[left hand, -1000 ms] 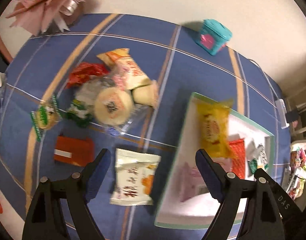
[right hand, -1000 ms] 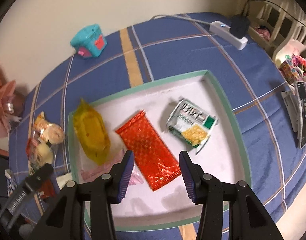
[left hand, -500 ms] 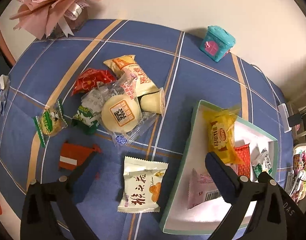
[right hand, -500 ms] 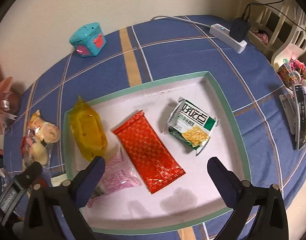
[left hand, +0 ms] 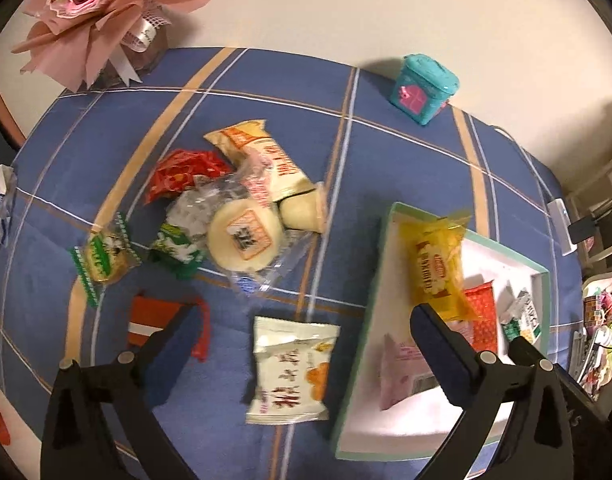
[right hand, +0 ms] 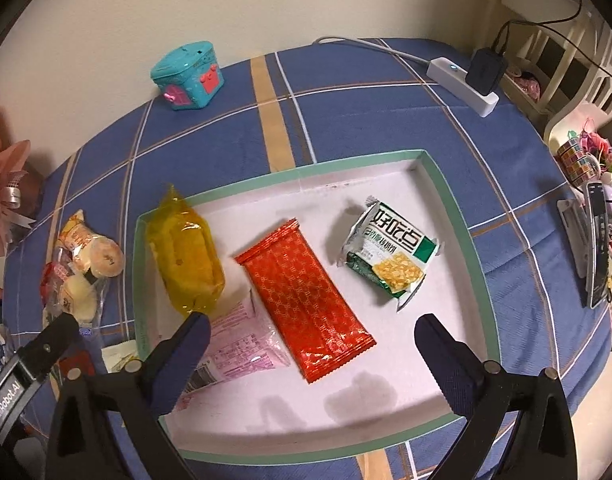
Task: Organize snacks
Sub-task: 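Move the left tool to the red striped box while the right tool approaches the white-and-orange pastry packet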
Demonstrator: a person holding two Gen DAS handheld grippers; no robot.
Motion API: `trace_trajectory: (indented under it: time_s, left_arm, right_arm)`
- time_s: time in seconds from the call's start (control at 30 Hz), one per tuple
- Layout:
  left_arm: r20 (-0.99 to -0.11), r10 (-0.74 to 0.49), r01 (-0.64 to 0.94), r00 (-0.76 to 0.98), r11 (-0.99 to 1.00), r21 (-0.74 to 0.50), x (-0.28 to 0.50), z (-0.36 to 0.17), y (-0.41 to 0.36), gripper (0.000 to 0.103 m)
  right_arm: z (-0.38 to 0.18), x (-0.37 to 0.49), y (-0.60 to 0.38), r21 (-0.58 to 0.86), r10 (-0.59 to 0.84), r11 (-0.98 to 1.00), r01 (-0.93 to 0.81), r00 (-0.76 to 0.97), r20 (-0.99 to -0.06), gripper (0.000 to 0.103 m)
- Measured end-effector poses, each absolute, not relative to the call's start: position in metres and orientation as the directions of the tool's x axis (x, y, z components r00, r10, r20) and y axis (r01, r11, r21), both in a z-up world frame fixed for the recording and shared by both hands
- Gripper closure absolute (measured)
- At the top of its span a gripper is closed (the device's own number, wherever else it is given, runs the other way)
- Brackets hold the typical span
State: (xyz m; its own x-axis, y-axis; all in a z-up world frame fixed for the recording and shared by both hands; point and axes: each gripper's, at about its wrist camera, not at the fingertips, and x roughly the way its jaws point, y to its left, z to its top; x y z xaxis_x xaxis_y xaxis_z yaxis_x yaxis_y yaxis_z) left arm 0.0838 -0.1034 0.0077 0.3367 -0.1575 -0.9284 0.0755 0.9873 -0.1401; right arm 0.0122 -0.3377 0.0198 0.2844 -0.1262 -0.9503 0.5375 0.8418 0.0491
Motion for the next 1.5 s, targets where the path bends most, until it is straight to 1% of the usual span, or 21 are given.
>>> trace_trajectory:
  time_s: [0.07,0.17,0.5,0.8,0.97,1.27,1.4,1.5]
  left_arm:
    - [-0.932,-0.126,0.079,0.341,0.991,-0.105,0.085,0.007,-0.094,0.000]
    - [-0.933,-0.038,0.046,0.357,0.999,-0.023,0.088,0.007,-0.072,0.000]
    - [-0.935,0.061,-0.124,0.349,0.992,0.018,0.087,0.008,0.006,0.000]
    - [-0.929,0.058,-0.190,0.367,0.982,-0.014,0.083,0.017,0.045,0.000]
    - [-0.929,0.052,-0.205,0.366,0.978,-0.026,0.084,0.017,0.058,0.000]
    - [-0.944,0.016,-0.183,0.329,0.982,-0.048,0.088,0.004,0.056,0.000]
    - [-0.953,-0.005,-0.172,0.303,0.983,-0.060,0.090,-0.004,0.052,0.000]
    - [-0.961,-0.014,-0.160,0.278,0.985,-0.061,0.093,-0.015,0.047,0.000]
  right_arm:
    - [0.021,0.012,-0.333,0.053,-0.123,0.842,0.536,0.288,-0.950,0.000]
    - [0.023,0.015,-0.319,0.052,-0.112,0.867,0.496,0.296,-0.949,0.000]
    - [0.028,0.029,-0.256,0.095,-0.021,0.936,0.339,0.322,-0.946,0.000]
    - [0.028,0.038,-0.201,0.157,0.070,0.957,0.245,0.331,-0.941,0.000]
    - [0.019,0.044,-0.182,0.160,0.088,0.964,0.214,0.311,-0.946,0.000]
    - [0.001,0.049,-0.157,0.171,0.122,0.973,0.156,0.281,-0.952,0.000]
    - [-0.010,0.052,-0.149,0.153,0.112,0.978,0.139,0.264,-0.958,0.000]
    - [-0.019,0.054,-0.148,0.172,0.135,0.975,0.140,0.240,-0.961,0.000]
